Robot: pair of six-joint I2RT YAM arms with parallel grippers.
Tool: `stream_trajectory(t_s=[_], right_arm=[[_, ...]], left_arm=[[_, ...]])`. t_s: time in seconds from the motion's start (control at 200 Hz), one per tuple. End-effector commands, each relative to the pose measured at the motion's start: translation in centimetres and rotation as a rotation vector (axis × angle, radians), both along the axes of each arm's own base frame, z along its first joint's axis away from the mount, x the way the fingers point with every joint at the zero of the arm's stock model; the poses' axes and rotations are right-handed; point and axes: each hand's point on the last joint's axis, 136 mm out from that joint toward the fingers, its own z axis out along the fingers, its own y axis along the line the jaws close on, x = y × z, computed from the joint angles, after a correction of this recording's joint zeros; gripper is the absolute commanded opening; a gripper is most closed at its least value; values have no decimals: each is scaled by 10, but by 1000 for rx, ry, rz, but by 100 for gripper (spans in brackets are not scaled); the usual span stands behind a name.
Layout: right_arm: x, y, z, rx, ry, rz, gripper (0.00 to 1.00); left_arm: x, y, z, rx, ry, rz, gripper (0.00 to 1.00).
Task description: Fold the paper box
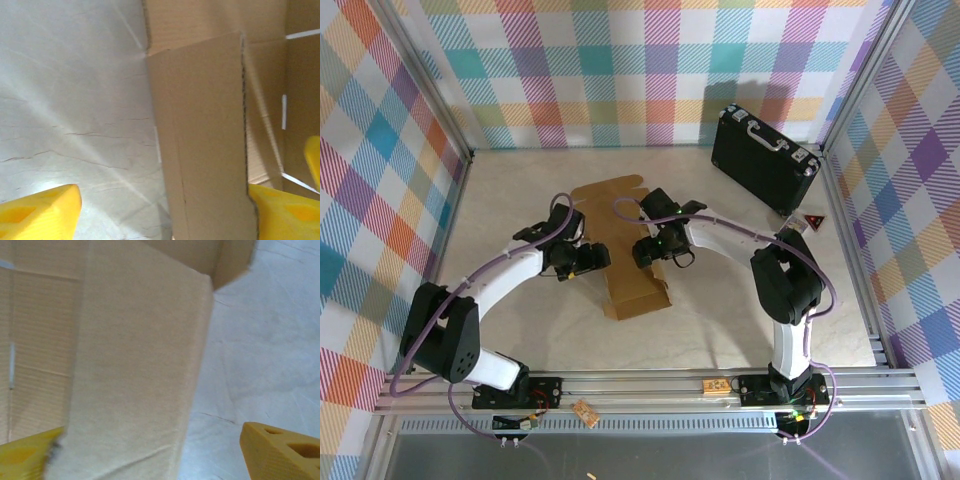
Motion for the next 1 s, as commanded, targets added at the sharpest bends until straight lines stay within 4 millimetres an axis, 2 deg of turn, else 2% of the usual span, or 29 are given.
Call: stream_trajectory(t_s=[0.0, 0.22, 0.425, 0.57, 0.755, 0.89, 0.995], right_arm=[[0, -23, -2, -36, 11, -42, 80], [0, -46, -3, 5, 44, -101, 78], [-4, -35, 22, 137, 23, -68, 76], [-10, -32, 16, 146, 52, -44, 61], [-9, -33, 3, 119, 82, -50, 42], [-1, -32, 12, 105, 46, -34, 25], [7, -25, 25, 118, 5, 30, 14]], left_arm=[[-12, 17, -4, 79, -3, 23, 78], [-25, 21, -14, 69, 15, 37, 72], [-32, 14, -6, -3, -6, 35, 66], [-35, 18, -5, 10, -9, 38, 56], [-42, 21, -10, 10, 2, 39, 51], [-48, 24, -7, 9, -6, 44, 51], [-48, 27, 3, 15, -27, 51, 51]])
